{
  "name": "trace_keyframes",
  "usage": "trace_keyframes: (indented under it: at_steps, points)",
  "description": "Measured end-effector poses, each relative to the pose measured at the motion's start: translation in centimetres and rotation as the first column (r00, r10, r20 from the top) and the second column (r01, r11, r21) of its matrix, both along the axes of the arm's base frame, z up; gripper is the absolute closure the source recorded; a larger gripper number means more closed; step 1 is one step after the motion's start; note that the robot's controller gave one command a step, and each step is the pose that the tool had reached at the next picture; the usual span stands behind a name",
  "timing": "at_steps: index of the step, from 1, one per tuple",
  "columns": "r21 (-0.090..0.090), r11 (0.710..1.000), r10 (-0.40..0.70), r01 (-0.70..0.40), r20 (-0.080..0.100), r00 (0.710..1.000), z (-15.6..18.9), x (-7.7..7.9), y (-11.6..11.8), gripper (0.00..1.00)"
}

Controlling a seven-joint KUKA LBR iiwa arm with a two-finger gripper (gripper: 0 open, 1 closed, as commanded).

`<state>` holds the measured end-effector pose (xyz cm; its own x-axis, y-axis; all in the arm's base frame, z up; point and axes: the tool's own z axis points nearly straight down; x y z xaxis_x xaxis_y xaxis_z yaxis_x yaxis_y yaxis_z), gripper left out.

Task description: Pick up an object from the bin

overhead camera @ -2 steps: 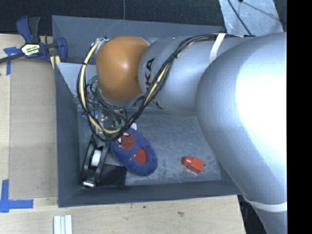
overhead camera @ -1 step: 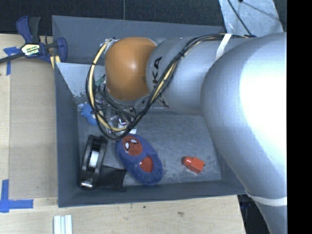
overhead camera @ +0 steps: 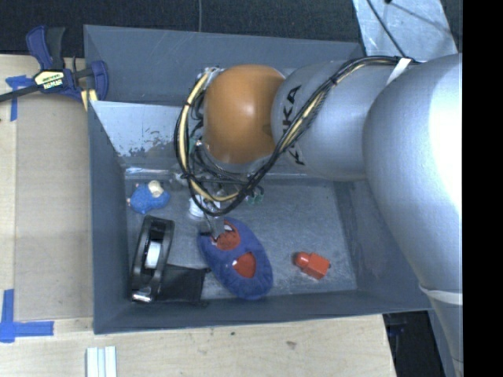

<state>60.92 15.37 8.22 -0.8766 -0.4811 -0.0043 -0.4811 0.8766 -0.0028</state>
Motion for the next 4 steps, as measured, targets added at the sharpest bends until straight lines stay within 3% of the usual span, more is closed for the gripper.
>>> trace_keyframes:
  at_steps: [1,2,3,4]
  points:
    - [0.002,0.996,0.089,-0.089,0.0,0.996,-1.0,-0.7,-5.5,0.0]
    - [0.002,0.992,0.126,-0.126,-0.001,0.992,-1.1,1.9,-4.1,0.0]
    - [0.001,0.935,0.355,-0.355,0.002,0.935,-1.1,1.9,-2.5,0.0]
    - [0.002,0.935,0.353,-0.353,0.002,0.935,-1.1,2.0,-2.5,1.0]
